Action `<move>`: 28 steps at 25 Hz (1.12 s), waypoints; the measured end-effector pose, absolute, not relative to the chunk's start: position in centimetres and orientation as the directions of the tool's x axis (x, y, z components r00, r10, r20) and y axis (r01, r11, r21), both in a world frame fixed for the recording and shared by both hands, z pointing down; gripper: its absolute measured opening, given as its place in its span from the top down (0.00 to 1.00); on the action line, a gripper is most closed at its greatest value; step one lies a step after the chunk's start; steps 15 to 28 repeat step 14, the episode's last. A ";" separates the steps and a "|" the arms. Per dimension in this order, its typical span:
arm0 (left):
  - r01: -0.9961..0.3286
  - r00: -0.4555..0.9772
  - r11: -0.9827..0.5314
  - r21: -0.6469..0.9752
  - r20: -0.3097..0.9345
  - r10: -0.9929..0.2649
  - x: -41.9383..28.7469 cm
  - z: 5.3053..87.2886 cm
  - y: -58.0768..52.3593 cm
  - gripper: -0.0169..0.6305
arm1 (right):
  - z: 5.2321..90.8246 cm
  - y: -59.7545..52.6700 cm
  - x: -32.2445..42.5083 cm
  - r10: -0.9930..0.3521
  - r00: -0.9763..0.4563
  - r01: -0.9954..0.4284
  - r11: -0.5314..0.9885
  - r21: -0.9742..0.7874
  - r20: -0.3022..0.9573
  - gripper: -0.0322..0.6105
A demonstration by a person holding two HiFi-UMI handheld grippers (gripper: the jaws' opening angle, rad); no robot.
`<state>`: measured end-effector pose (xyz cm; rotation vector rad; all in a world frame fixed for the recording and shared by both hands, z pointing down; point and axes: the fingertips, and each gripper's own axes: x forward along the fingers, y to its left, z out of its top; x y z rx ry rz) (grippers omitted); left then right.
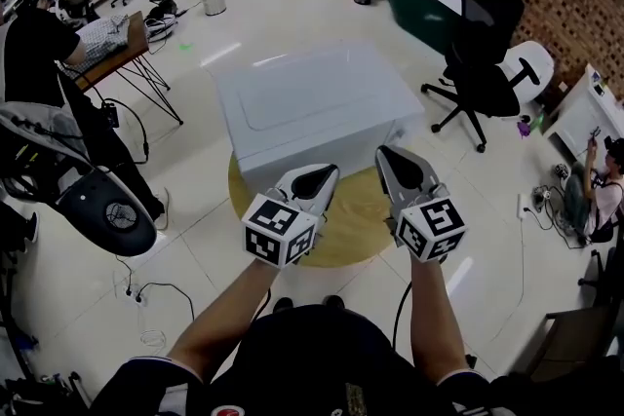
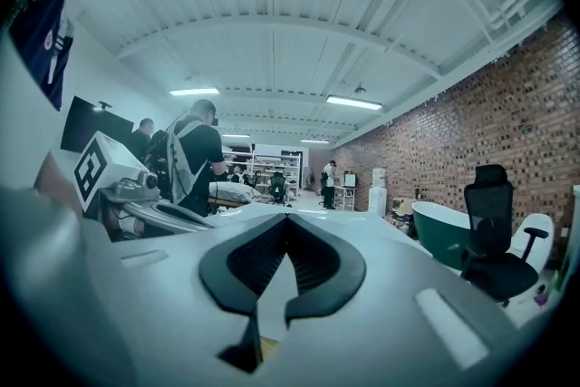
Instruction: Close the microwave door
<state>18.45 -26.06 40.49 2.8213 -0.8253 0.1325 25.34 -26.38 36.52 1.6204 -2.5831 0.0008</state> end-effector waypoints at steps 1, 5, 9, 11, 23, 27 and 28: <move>-0.541 0.841 -0.825 0.164 0.141 -0.523 18.5 40.5 -26.0 0.97 | 36.5 -26.3 25.3 -0.899 -0.432 -0.899 0.436 0.049 0.077 0.95; -0.538 0.842 -0.827 0.164 0.140 -0.520 18.6 40.7 -26.0 0.97 | 36.7 -26.4 25.3 -0.899 -0.432 -0.899 0.436 0.049 0.077 0.95; -0.538 0.842 -0.827 0.165 0.144 -0.519 18.5 40.8 -26.0 0.97 | 36.7 -26.5 25.2 -0.898 -0.433 -0.898 0.438 0.050 0.078 0.95; -0.537 0.843 -0.827 0.165 0.145 -0.519 18.6 40.8 -25.9 0.97 | 36.6 -26.5 25.2 -0.898 -0.434 -0.898 0.438 0.048 0.078 0.95; -0.536 0.843 -0.828 0.164 0.144 -0.518 18.8 40.8 -25.8 0.97 | 36.6 -26.4 25.3 -0.897 -0.435 -0.897 0.439 0.048 0.075 0.95; -0.536 0.843 -0.828 0.164 0.144 -0.518 18.8 40.8 -25.8 0.97 | 36.6 -26.4 25.3 -0.897 -0.435 -0.897 0.439 0.048 0.075 0.95; -0.536 0.843 -0.828 0.164 0.144 -0.518 18.8 40.8 -25.8 0.97 | 36.6 -26.4 25.3 -0.897 -0.435 -0.897 0.439 0.048 0.075 0.95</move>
